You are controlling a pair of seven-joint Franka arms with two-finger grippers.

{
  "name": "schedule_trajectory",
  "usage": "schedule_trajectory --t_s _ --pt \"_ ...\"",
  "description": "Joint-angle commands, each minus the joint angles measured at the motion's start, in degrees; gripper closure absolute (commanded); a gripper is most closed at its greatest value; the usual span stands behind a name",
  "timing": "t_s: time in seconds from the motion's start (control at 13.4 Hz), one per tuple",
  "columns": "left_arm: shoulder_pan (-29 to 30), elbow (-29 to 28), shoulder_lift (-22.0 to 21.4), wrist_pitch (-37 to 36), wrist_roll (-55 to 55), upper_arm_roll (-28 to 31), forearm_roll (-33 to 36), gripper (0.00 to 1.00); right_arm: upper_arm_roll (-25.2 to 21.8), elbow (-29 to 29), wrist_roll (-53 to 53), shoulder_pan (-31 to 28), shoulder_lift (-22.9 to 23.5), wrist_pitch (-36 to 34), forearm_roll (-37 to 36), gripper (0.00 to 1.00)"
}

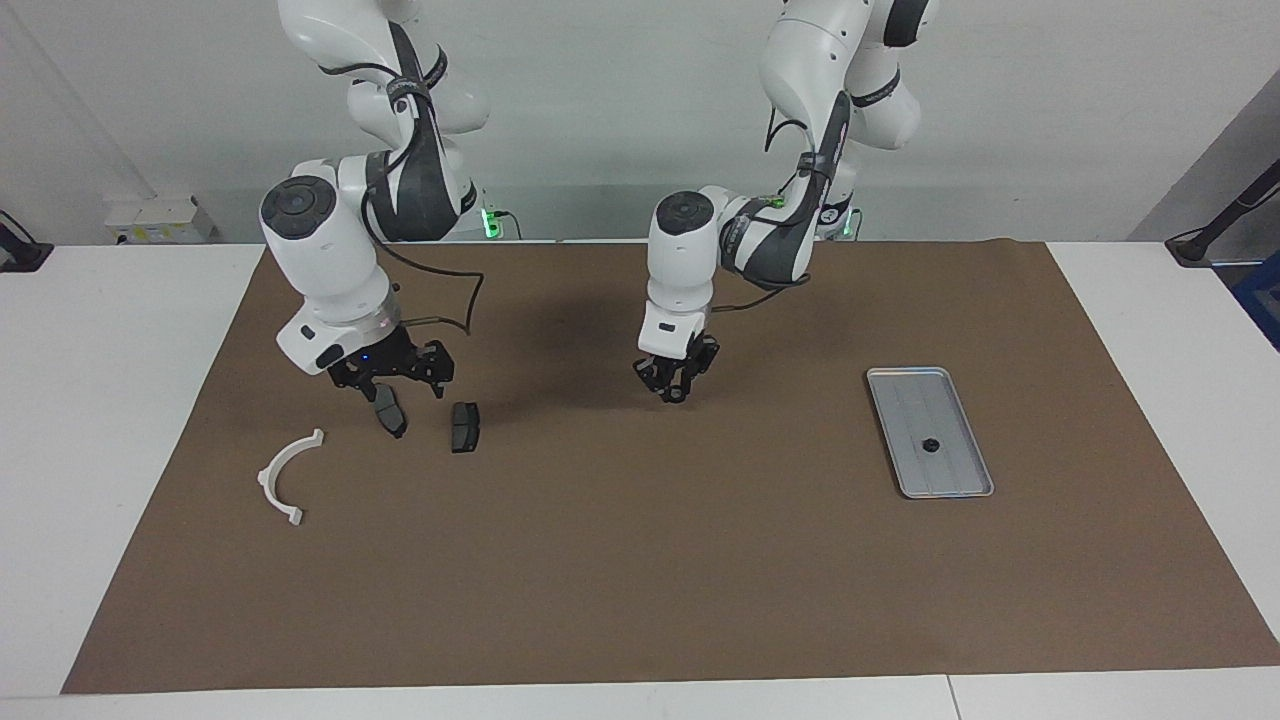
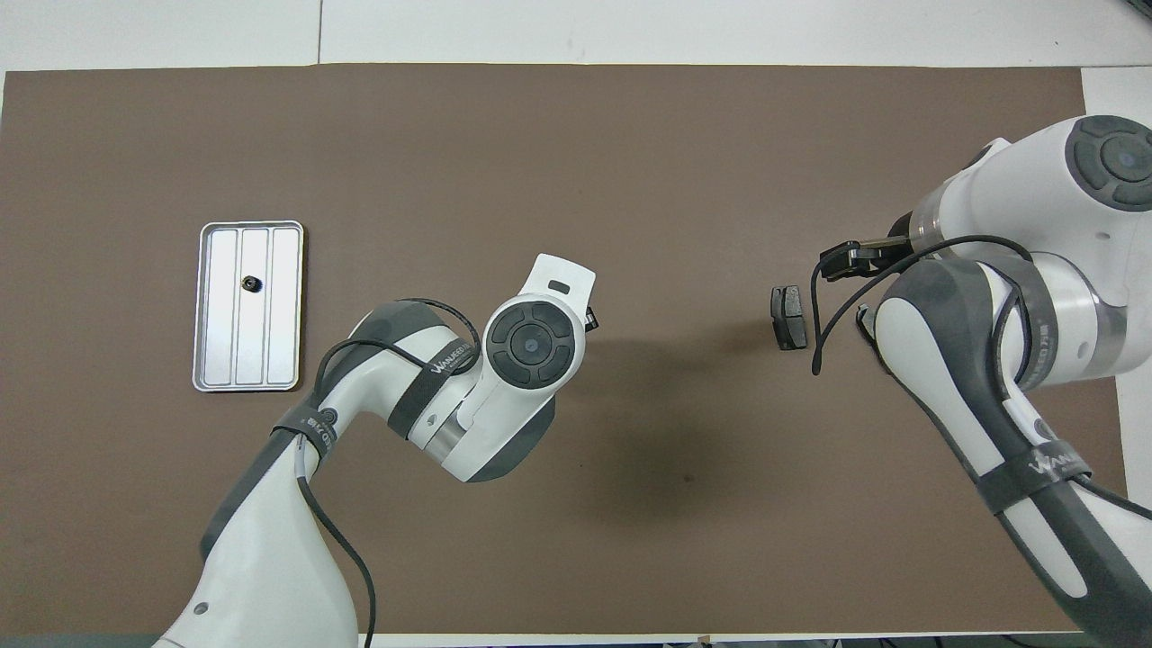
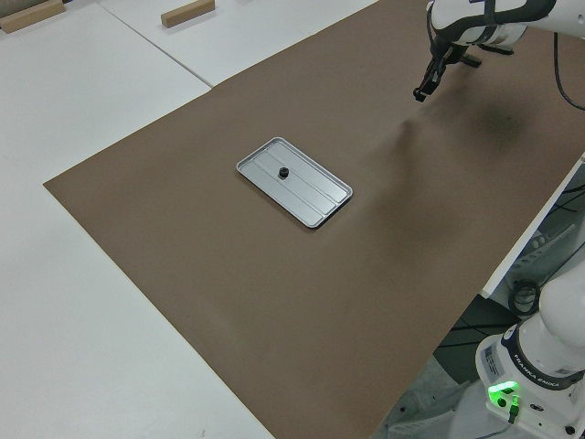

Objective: Place bearing gear from tray to pile
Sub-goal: 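Carry the bearing ring with the left gripper to the table center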

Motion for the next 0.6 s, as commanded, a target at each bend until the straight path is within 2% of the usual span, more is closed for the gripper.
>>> schedule_trajectory --t_s 0.0,0.52 --pt "-0.6 0.45 1.31 1.16 -1.28 1.15 1.56 1.0 0.31 -0.08 0.67 -0.54 -0.44 0.18 -0.13 0.0" --pt "-0.33 -2.01 1.31 4.23 -1.11 1.06 1.65 1.0 0.31 -0.7 1.1 -0.8 -0.53 0.44 -0.13 0.0"
